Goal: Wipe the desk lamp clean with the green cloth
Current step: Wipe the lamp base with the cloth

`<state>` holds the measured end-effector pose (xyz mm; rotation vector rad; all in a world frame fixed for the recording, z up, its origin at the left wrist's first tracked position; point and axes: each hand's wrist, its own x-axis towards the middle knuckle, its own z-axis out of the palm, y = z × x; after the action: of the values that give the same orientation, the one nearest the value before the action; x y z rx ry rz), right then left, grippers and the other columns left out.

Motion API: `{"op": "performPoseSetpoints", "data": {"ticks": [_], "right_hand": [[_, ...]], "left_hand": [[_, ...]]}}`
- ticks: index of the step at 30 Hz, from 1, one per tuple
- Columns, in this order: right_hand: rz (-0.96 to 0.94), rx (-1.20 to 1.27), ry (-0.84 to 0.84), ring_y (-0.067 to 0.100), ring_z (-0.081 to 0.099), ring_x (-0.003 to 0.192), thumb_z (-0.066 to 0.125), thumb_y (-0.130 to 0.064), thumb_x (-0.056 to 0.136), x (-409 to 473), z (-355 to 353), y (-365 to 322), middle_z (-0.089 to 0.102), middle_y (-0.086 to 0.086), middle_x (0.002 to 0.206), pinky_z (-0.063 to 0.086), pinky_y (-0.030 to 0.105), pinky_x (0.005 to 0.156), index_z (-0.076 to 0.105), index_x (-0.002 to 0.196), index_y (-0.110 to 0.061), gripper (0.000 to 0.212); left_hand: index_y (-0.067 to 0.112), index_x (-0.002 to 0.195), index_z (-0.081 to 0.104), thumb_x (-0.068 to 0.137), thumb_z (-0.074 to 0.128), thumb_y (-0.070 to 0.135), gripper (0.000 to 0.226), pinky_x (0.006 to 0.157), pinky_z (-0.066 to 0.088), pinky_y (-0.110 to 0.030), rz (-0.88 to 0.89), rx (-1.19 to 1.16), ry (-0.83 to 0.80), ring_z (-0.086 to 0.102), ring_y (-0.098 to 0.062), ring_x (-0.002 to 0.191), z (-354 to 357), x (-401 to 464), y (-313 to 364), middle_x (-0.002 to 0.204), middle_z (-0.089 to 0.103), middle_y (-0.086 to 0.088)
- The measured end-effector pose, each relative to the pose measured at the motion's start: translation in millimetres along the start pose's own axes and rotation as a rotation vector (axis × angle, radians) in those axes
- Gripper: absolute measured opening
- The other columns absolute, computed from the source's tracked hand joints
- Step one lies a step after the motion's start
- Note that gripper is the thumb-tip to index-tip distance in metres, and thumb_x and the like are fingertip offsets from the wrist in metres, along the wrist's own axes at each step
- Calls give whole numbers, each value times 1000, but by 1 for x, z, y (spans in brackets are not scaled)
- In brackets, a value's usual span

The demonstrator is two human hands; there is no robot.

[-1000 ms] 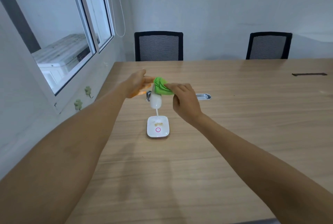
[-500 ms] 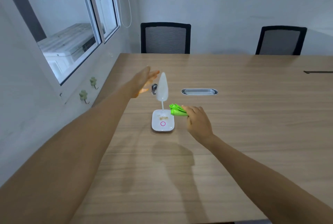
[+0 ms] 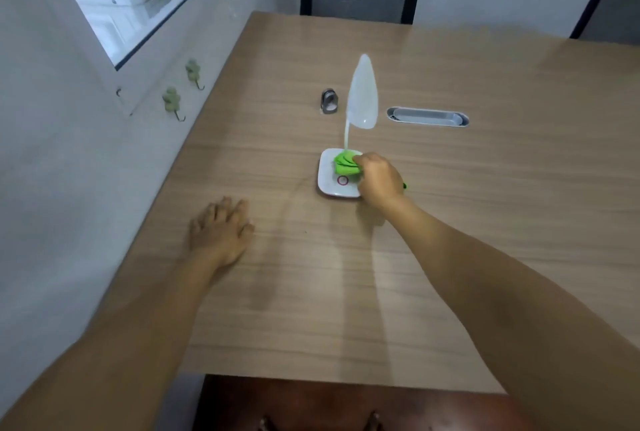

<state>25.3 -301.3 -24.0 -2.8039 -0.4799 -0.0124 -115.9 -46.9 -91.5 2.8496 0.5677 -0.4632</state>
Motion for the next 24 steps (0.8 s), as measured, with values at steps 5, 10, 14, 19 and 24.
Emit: {"op": "performPoseSetpoints", "data": {"ticks": [5,10,14,19,24], "right_hand": [[-94,75,-73,36,58,113,52,5,74,-26,11,4,62,17,124,53,43,89,62,120,-11,50],[-150,153,75,31,59,117,53,8,77,-31,0,18,63,11,128,50,38,94,62,123,-12,52],[-24,137,62,30,57,118,47,6,78,-2,-5,17,61,11,131,49,35,94,57,129,-17,56],[-118,81,-65,37,60,111,51,6,74,-33,9,0,64,18,123,54,43,88,63,119,-8,49],[-250,84,-24,28,64,105,43,-2,73,-54,6,-22,68,6,116,59,33,74,64,114,-9,46]], "left_hand": [[37,150,6,93,15,52,60,118,2,-57,-21,-30,112,0,-25,150,17,-1,2,163,-1,6],[37,149,16,92,19,51,59,117,8,-56,-13,-24,247,10,-25,149,23,-2,2,162,12,4],[38,149,19,92,20,51,59,116,9,-55,-13,-12,275,13,-24,149,24,-3,3,162,16,5],[37,148,22,92,22,51,58,116,10,-55,-20,-16,288,14,-23,149,25,-2,3,161,18,5],[38,147,24,87,17,54,62,115,12,-55,-28,-5,302,17,-23,148,25,-2,3,160,22,4]]}}
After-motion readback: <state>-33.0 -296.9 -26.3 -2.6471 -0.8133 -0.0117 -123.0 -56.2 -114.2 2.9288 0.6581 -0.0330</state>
